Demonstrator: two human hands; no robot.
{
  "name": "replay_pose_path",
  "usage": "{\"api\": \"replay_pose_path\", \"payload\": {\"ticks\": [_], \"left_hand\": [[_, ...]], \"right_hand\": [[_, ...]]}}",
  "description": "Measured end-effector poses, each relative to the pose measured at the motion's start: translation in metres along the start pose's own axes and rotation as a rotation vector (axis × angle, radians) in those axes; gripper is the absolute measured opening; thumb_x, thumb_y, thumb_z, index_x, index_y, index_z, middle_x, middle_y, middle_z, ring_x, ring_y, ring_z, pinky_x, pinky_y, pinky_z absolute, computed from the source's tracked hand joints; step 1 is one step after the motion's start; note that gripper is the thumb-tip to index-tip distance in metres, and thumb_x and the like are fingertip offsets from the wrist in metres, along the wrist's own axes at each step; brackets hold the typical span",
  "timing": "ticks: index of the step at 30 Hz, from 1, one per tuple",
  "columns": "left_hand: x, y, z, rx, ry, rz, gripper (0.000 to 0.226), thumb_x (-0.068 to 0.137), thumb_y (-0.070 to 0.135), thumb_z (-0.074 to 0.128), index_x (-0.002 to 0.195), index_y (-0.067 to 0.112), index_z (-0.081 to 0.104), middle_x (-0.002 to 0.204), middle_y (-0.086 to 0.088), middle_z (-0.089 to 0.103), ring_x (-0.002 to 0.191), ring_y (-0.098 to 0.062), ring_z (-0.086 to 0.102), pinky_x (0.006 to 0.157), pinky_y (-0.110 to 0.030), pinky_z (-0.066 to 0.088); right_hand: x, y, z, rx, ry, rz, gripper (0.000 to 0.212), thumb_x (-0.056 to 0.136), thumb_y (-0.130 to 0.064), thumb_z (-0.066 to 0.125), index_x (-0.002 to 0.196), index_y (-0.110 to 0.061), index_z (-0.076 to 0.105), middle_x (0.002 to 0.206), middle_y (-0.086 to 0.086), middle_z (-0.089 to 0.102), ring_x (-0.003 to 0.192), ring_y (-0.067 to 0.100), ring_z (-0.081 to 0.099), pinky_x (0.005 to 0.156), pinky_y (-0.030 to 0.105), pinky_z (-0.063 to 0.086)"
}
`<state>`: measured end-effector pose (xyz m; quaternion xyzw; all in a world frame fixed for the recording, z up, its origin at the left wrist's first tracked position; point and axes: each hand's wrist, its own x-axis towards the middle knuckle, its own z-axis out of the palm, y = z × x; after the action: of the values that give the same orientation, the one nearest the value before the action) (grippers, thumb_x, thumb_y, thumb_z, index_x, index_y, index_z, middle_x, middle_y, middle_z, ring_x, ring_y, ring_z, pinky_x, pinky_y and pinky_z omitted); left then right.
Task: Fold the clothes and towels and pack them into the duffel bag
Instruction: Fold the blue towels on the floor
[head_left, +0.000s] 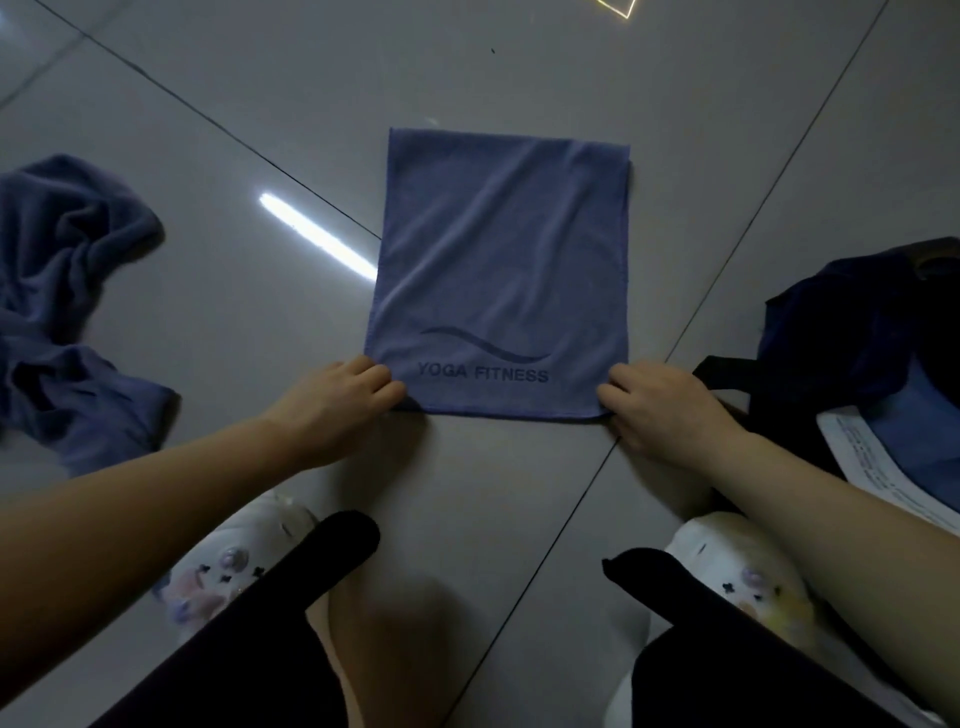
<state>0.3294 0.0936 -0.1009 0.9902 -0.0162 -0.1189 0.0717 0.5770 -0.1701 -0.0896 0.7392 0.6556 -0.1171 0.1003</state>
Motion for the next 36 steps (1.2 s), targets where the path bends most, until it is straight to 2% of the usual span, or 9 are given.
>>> {"api": "replay_pose_path", "payload": {"ticks": [7, 13, 16, 18, 21, 25, 28, 32, 36], "left_hand": [[0.006, 0.007, -0.003, 0.068, 0.021, 0.037, 0.032, 0.052, 0.005, 0.080, 0.078, 0.011, 0.062, 0.069, -0.009, 0.059, 0.057, -0.031, 0.060, 0.040, -0.028, 0.044], [0.010, 0.009, 0.000, 0.180, 0.029, 0.123, 0.031, 0.053, 0.004, 0.063, 0.084, 0.009, 0.064, 0.072, -0.010, 0.060, 0.051, -0.030, 0.055, 0.040, -0.027, 0.038], [0.011, 0.008, 0.000, 0.190, 0.092, 0.166, 0.025, 0.060, 0.005, 0.059, 0.084, 0.008, 0.064, 0.075, -0.012, 0.059, 0.050, -0.030, 0.053, 0.041, -0.027, 0.036], [0.011, 0.006, -0.001, 0.176, 0.104, 0.169, 0.021, 0.066, 0.007, 0.059, 0.086, 0.010, 0.063, 0.075, -0.012, 0.060, 0.053, -0.030, 0.055, 0.041, -0.028, 0.039], [0.014, 0.004, -0.005, 0.023, 0.107, 0.002, 0.021, 0.065, 0.004, 0.060, 0.085, 0.009, 0.057, 0.077, -0.014, 0.060, 0.063, -0.034, 0.058, 0.043, -0.032, 0.045], [0.022, -0.001, -0.017, -0.528, 0.187, -0.526, 0.023, 0.077, -0.010, 0.056, 0.089, 0.010, 0.055, 0.095, -0.015, 0.059, 0.081, -0.036, 0.057, 0.069, -0.040, 0.046], [0.026, -0.009, -0.024, -0.719, 0.133, -0.649, 0.025, 0.082, -0.002, 0.062, 0.091, 0.020, 0.053, 0.093, -0.004, 0.061, 0.079, -0.026, 0.061, 0.077, -0.039, 0.051], [0.027, -0.014, -0.028, -0.896, 0.078, -0.755, 0.031, 0.076, 0.016, 0.080, 0.085, 0.025, 0.052, 0.085, 0.000, 0.061, 0.076, -0.018, 0.060, 0.072, -0.033, 0.048], [0.029, -0.015, -0.027, -1.066, 0.181, -0.873, 0.027, 0.078, 0.013, 0.077, 0.079, 0.023, 0.051, 0.081, -0.008, 0.064, 0.078, -0.028, 0.065, 0.073, -0.041, 0.057]], "right_hand": [[-0.004, 0.008, 0.001, 0.021, -0.007, 0.055, 0.033, 0.045, -0.002, 0.084, 0.060, -0.009, 0.055, 0.058, 0.009, 0.050, 0.041, 0.027, 0.049, 0.039, 0.022, 0.025], [-0.005, 0.002, 0.013, -0.078, 0.145, -0.077, 0.012, 0.058, -0.003, 0.052, 0.050, -0.011, 0.049, 0.049, 0.007, 0.045, 0.037, 0.024, 0.045, 0.039, 0.023, 0.026], [0.006, 0.000, 0.008, -0.084, 0.056, -0.106, 0.022, 0.049, 0.003, 0.068, 0.049, -0.011, 0.051, 0.049, 0.007, 0.047, 0.038, 0.024, 0.047, 0.038, 0.023, 0.028], [0.011, 0.001, 0.000, -0.035, -0.081, -0.027, 0.020, 0.062, -0.002, 0.075, 0.065, -0.011, 0.057, 0.067, 0.009, 0.057, 0.054, 0.027, 0.057, 0.043, 0.028, 0.034], [0.009, 0.010, -0.018, 0.380, -0.205, 0.386, 0.006, 0.091, -0.016, 0.051, 0.086, -0.015, 0.048, 0.092, 0.010, 0.062, 0.077, 0.027, 0.057, 0.060, 0.033, 0.040], [0.006, 0.023, -0.023, 1.199, -0.104, 0.786, 0.012, 0.098, -0.007, 0.047, 0.088, -0.013, 0.051, 0.073, 0.016, 0.067, 0.056, 0.019, 0.066, 0.066, 0.040, 0.057], [0.009, 0.027, -0.018, 1.241, -0.045, 0.831, 0.007, 0.097, -0.005, 0.049, 0.094, -0.008, 0.054, 0.061, 0.011, 0.064, 0.050, 0.018, 0.063, 0.059, 0.036, 0.058], [0.014, 0.029, -0.018, 1.325, -0.043, 0.820, 0.015, 0.098, -0.004, 0.047, 0.093, -0.015, 0.055, 0.043, 0.000, 0.058, 0.036, 0.007, 0.054, 0.040, 0.019, 0.047], [0.017, 0.027, -0.019, 1.338, -0.045, 0.797, 0.007, 0.097, -0.012, 0.052, 0.101, -0.012, 0.058, 0.054, 0.004, 0.057, 0.038, 0.007, 0.049, 0.037, 0.017, 0.039]]}}
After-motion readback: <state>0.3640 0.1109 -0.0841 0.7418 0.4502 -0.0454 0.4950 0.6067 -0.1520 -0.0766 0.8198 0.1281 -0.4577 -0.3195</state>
